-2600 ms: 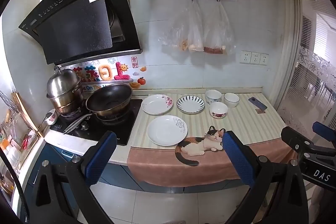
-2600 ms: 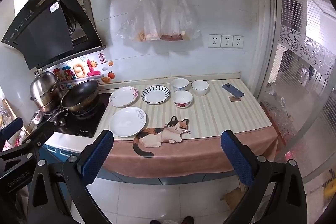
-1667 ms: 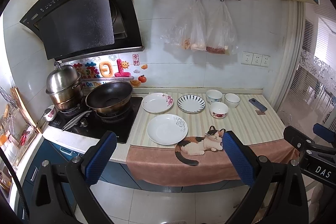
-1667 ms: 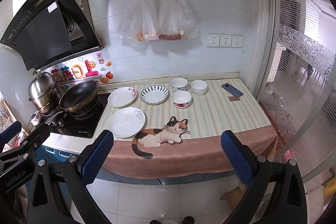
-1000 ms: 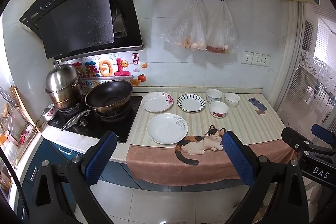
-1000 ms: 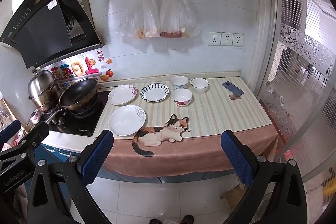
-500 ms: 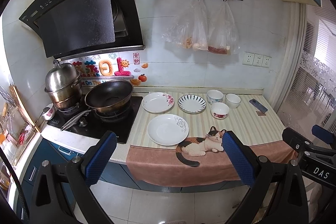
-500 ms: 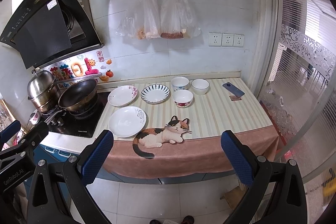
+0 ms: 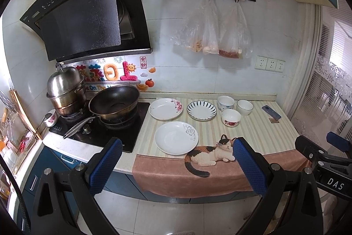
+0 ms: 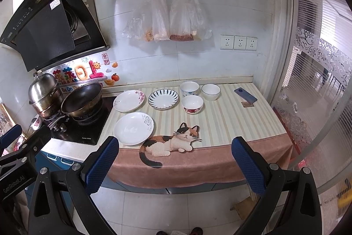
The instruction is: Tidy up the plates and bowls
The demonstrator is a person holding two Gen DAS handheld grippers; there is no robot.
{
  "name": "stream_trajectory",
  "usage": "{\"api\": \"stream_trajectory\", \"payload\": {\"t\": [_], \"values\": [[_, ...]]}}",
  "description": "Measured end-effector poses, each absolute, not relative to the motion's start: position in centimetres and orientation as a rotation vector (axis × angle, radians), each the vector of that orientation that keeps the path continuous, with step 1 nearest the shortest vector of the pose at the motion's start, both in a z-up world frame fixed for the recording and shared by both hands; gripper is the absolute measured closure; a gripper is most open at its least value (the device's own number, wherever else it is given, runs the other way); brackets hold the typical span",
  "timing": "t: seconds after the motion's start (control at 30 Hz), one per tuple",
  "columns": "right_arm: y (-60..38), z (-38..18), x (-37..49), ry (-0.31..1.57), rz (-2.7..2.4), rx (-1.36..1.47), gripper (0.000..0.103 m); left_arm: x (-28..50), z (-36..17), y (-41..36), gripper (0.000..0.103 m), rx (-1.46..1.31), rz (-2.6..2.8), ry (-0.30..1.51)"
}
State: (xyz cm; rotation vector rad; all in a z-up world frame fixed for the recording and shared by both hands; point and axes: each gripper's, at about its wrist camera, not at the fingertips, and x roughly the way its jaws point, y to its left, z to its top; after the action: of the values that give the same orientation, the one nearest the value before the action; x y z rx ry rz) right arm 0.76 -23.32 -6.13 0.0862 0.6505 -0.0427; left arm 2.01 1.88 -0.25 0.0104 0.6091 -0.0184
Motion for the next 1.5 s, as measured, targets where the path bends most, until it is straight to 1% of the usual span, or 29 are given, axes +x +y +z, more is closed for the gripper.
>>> {"api": "stream_trajectory", "payload": {"t": [0.5,0.63,0.77,0.87,0.97,1.03,1.3,1.5], "values": [[-21.7,-6.1,2.5,0.658,-0.056,0.114,0.0,3.3,-0.3,1.9,0.0,0.005,-0.03,0.608],[-21.7,-7.2,3.6,0.668,-0.062,0.158,0.0,5.3,-0.9,2.6,0.0,0.005,-0.029,0.603],[-21.4,-9.5,6.6,0.698,-0.044,0.172,0.0,7.7,-2.9,4.1,0.0,-0.01,-0.022,0.62],[-21.4,-12.4,10.3,0.772,-0.021,0.193,0.0,11.2,-5.5,5.0,0.0,-0.003,0.0,0.653],[-21.4,-16.6,15.3,0.86,0.031,0.21,0.0,15.3,-8.8,6.2,0.0,-0.003,0.005,0.709],[-21.1,-19.5,18.5,0.906,0.073,0.209,0.0,18.7,-11.8,6.8,0.0,-0.005,-0.004,0.787],[-19.7,-33.4,34.5,1.147,0.25,0.249,0.001,30.9,-23.0,8.7,0.001,-0.039,0.011,1.027],[-18.1,-41.6,43.8,1.294,0.324,0.286,0.005,37.2,-30.1,9.8,0.007,-0.073,0.031,1.166]]}}
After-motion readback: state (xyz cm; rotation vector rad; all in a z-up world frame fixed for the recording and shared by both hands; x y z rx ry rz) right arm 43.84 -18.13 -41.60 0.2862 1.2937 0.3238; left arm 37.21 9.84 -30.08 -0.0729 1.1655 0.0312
